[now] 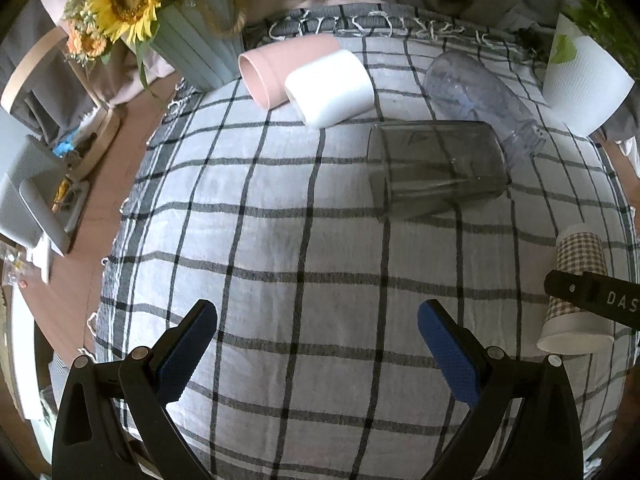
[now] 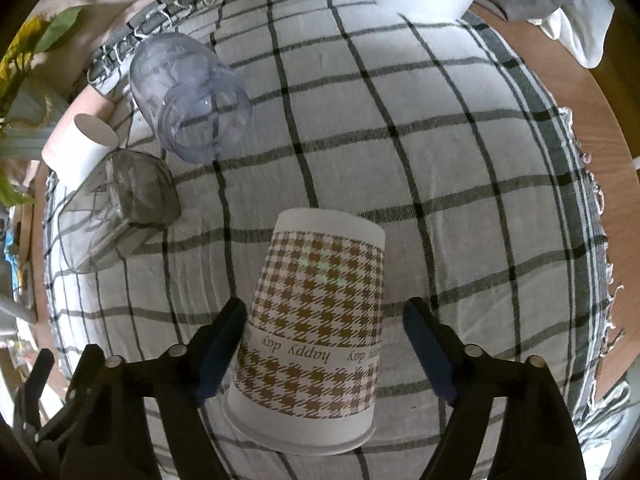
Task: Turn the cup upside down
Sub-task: 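Move the right tool to the houndstooth paper cup and close on it, then lift the paper cup with the right tool and bring it toward the left tool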
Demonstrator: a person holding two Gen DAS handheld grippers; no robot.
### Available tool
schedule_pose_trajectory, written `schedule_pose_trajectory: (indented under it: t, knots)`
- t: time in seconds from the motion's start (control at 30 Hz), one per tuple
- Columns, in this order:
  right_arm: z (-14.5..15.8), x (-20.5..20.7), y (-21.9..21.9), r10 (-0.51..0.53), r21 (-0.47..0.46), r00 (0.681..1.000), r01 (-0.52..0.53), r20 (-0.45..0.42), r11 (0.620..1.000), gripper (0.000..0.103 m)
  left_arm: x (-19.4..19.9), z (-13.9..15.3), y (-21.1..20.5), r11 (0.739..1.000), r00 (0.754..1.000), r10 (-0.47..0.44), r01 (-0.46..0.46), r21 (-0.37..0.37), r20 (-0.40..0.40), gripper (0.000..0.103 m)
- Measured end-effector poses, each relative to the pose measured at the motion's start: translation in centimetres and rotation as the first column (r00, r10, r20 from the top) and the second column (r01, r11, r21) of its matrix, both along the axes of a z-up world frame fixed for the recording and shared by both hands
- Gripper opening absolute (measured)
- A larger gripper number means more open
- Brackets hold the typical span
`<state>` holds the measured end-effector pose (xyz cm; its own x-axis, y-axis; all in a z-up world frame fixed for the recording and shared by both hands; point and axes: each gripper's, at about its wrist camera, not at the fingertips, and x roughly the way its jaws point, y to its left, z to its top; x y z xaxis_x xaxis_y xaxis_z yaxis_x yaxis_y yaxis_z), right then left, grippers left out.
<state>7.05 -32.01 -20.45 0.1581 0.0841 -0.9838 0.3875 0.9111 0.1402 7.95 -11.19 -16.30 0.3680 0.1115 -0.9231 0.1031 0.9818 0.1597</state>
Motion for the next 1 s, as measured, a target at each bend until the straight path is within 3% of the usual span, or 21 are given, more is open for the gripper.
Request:
schedule_pose_trajectory:
  t: [0.1,0.4,0.63,1.0]
  knots:
    - [-0.5,-0.2,0.1,-0.001,0.024,1.0,0.001,-0.002,1.0,0.064,0.0,-0.1,0.5,1.0,1.0,0.006,-0.006,0.003,-0.003,0.102]
    - [2.3,-2.7,3.1,0.023,0.008,0.997,-0.024,0.067,1.0,0.064,-0.8,1.4,4.2,0.999,0.999,0.033,-0.033,-0.014,0.02,0.102]
    - [4.4,-3.4,8.2,0.093,-0.002,0.989,-0.093,0.113,0.996,0.064,-1.8,2.0,8.4,0.998,0.998,0.054,-0.054,-0.012,0.015,0.102]
    - [2.1,-3.3,15.8,0.159,0.027,0.984,-0.162,0.083,0.986,0.064,-2.2,1.0,14.0,0.997,0.997,0.071,-0.071,0.01,-0.029,0.102]
